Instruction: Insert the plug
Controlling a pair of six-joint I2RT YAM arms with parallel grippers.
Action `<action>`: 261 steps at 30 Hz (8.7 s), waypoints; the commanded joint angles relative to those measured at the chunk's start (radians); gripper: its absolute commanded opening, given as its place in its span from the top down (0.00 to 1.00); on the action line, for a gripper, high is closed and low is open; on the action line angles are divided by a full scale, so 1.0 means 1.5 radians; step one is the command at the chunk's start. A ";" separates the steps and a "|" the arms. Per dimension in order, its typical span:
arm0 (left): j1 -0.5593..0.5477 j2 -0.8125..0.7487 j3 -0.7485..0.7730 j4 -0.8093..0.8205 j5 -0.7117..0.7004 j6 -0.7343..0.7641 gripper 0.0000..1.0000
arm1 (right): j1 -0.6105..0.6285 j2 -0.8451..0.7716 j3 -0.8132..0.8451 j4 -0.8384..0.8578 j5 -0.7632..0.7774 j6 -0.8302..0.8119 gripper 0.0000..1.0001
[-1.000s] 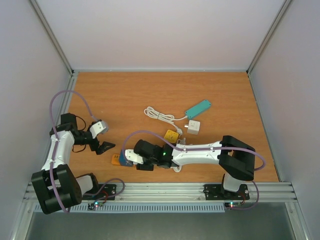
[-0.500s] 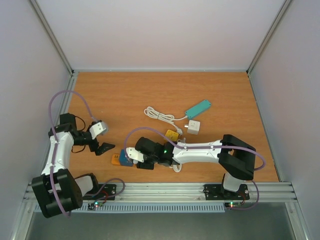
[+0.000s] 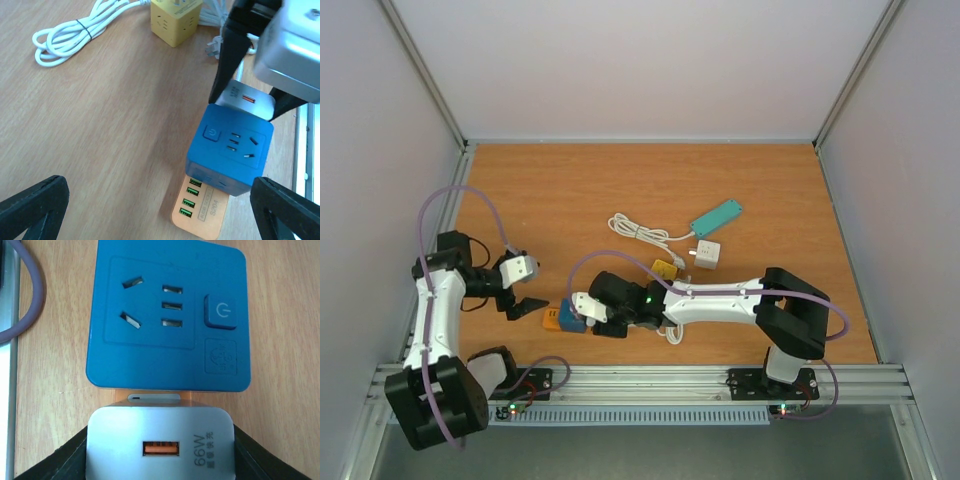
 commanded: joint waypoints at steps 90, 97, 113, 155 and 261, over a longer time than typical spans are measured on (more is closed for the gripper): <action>-0.918 0.209 -0.036 0.516 -0.609 -0.487 0.19 | -0.343 -0.308 -0.029 -0.020 0.435 0.750 0.01; -0.930 0.267 -0.058 0.588 -0.715 -0.474 0.30 | -0.429 -0.234 -0.039 -0.013 0.380 0.789 0.01; -0.824 0.310 -0.114 0.693 -0.799 -0.371 0.34 | -0.560 -0.028 0.000 0.026 0.274 0.790 0.01; -0.627 -0.097 0.062 0.597 -0.468 -0.552 0.00 | -0.597 -0.164 0.180 0.064 -0.106 0.731 0.75; -0.597 -0.051 -0.262 1.426 -0.522 0.049 0.51 | -0.409 -0.054 0.198 -0.027 -0.744 0.889 0.98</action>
